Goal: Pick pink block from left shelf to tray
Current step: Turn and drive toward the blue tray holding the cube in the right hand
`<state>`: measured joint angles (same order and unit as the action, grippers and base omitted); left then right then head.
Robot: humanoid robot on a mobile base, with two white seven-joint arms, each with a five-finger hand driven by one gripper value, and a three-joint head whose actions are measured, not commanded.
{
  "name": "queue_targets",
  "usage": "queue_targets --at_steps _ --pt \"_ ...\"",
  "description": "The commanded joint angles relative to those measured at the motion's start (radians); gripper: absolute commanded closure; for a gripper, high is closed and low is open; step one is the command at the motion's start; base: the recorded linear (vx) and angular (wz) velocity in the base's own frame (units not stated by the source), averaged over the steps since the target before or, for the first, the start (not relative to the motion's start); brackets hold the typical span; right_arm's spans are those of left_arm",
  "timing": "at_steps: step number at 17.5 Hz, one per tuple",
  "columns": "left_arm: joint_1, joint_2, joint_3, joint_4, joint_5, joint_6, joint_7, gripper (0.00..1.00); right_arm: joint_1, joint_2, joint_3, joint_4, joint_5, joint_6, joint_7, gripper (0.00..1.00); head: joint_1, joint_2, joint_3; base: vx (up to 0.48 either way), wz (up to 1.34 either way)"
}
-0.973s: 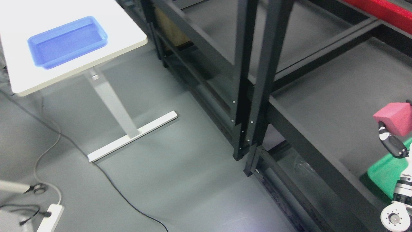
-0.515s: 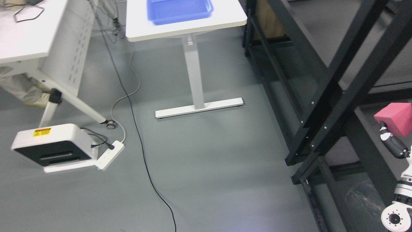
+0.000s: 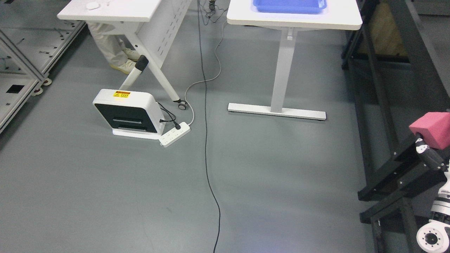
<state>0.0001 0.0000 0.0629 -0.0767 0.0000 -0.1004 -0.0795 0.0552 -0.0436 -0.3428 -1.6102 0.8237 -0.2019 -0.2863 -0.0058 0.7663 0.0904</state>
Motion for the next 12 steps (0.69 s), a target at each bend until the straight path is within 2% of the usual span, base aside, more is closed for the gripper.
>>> queue_targets --at_steps 1,7,12 --pt "0.009 0.017 0.000 0.000 -0.002 -0.001 0.000 0.00 0.000 0.001 -0.001 -0.001 0.000 -0.001 0.001 0.98 0.0000 0.000 0.000 -0.078 0.45" --pt "0.009 0.017 0.000 0.000 -0.002 -0.001 0.000 0.00 0.002 0.001 -0.001 -0.001 0.000 -0.002 0.001 0.98 0.0000 0.000 0.000 -0.018 0.21" --pt "0.009 0.017 0.000 0.000 -0.002 -0.001 0.000 0.00 0.002 0.001 -0.001 -0.001 0.000 -0.002 0.001 0.98 0.0000 0.000 0.000 0.096 0.04"
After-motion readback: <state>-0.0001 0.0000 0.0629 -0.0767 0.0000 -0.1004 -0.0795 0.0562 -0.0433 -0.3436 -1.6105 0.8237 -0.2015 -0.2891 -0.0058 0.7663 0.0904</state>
